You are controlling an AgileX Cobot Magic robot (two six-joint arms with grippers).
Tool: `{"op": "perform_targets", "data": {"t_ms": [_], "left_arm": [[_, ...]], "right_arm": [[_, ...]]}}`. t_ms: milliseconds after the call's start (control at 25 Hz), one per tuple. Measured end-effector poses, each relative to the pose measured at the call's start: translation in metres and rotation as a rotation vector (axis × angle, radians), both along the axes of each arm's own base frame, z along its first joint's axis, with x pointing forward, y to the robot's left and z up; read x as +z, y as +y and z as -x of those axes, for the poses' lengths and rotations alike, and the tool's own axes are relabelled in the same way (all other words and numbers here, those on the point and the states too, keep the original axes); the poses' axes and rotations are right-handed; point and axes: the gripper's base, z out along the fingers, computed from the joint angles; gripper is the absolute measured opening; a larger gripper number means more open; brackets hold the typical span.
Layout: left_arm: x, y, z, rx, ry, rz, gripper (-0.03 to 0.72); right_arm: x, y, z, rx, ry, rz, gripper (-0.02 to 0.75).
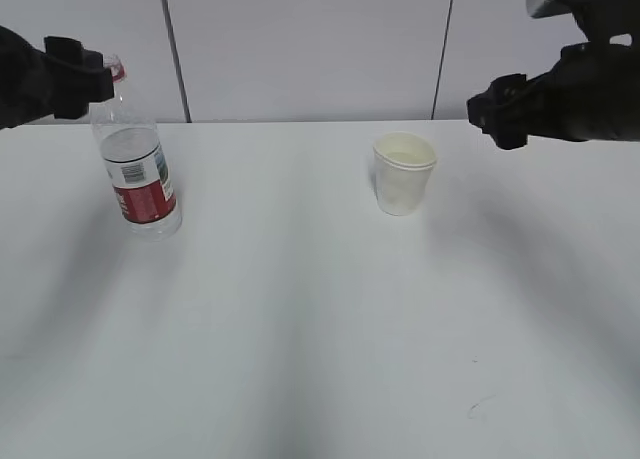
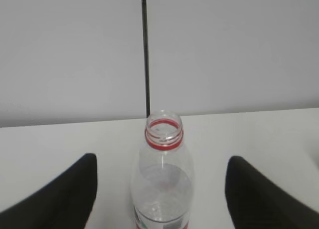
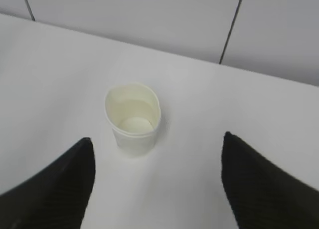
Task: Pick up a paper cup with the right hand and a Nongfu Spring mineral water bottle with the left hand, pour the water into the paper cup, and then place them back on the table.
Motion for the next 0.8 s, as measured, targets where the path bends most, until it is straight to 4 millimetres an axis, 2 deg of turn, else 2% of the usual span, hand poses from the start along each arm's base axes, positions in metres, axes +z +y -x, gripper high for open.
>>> {"op": "perform_targets", "data": {"t_ms": [160, 400, 600, 800], "left_arm": [[0.003, 0.001, 0.01, -0.014, 0.076, 0.04, 0.492], [-0.008, 0.002, 0.015, -0.003, 0.21, 0.057, 0.492], [-0.003, 0.004, 0.018, -0.036, 0.181, -0.042, 0.491], [-0.002, 0.012, 0.019, 0.026, 0.172, -0.13, 0.491]], "right_arm": [[0.01, -0.003, 0.001, -0.055, 0.194, 0.015, 0.59], [0.028, -0.005, 0.011, -0.103, 0.473, 0.027, 0.591], [0.045, -0.004, 0.017, -0.111, 0.573, 0.021, 0.591], [0.047, -0.004, 0.023, -0.112, 0.649, 0.023, 0.589]]}}
